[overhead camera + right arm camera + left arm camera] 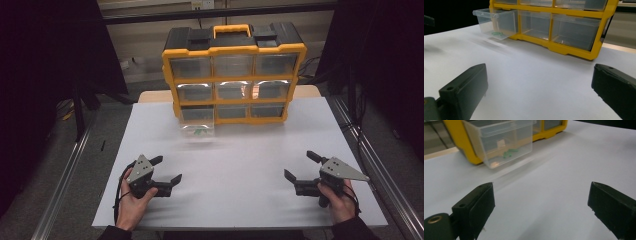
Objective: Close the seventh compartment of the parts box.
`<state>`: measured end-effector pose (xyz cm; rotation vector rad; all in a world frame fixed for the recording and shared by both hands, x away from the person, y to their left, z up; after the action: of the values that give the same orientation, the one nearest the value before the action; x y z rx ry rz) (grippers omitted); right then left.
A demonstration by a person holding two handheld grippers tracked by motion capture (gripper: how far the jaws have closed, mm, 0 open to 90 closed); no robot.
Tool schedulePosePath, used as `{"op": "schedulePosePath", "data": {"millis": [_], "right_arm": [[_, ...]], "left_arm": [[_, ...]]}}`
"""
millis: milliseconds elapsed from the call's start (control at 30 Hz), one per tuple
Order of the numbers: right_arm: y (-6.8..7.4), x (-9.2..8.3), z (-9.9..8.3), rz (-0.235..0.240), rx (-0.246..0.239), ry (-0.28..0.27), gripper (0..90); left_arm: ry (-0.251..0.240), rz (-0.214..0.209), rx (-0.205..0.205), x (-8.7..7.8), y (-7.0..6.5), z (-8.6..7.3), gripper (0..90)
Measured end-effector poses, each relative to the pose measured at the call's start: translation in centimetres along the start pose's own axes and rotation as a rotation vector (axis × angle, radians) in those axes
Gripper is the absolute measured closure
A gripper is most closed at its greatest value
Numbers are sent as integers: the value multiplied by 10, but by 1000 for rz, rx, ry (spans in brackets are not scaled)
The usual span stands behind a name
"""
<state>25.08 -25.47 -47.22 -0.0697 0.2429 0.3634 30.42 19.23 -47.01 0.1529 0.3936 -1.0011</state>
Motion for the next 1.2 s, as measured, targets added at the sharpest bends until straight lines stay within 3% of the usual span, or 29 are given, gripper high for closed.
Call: {"op": "schedulePosePath", "data": {"millis": [33,300,333,400,467,500,533,600,667,700,767,833,900,933,1067,1133,1200], "right_arm": [[0,0,0,-3,1,-3,4],[0,-1,0,1,-2,-4,4],[0,-1,0,1,-2,-3,4],[0,-1,0,-2,-3,-1,4],[0,0,0,-1,-2,0,4],[0,0,0,-3,-5,-2,4],[0,0,0,1,-4,0,4],[0,0,0,0,-5,0,4],[0,-1,0,0,-6,0,4],[0,-1,0,-2,-4,-3,4],[-1,0,0,-3,-6,-1,4],[0,0,0,-3,-6,-4,4],[-1,-1,0,-1,-5,-2,4],[0,-1,0,-1,-3,-4,4],[0,0,0,1,-6,-1,4],[0,-1,0,1,-6,-1,4],[0,-1,0,-3,-4,-1,4]], "left_arm": [[3,-5,18,1,0,2,69],[22,-83,28,20,-6,15,92],[33,-72,36,21,-6,18,81],[18,-105,-1,27,-6,22,69],[26,-110,14,30,-5,25,55],[31,-98,11,32,-5,27,53],[16,-124,9,34,-4,29,53],[26,-111,-19,37,-4,31,46],[20,-125,-6,41,-4,35,40],[12,-151,-1,43,-4,36,40],[15,-129,-2,46,-5,39,39],[-1,-145,7,50,-4,42,39],[6,-118,-8,54,-4,45,35],[13,-131,13,56,-3,47,35],[15,-119,34,63,-3,54,49],[11,-128,19,67,-4,57,73],[19,-141,38,69,-2,60,97]]}}
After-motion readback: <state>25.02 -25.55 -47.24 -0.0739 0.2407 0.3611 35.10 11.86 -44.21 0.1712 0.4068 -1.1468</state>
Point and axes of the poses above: each handheld gripper's, and its own axes: x roughly forward along the jaws, z roughly out of its top, y roughly to its left, the point moved 4 cm from there along x, roughly forward along the jaws, and after that the axes turned 9 degrees about -z, right-handed, at the moved point
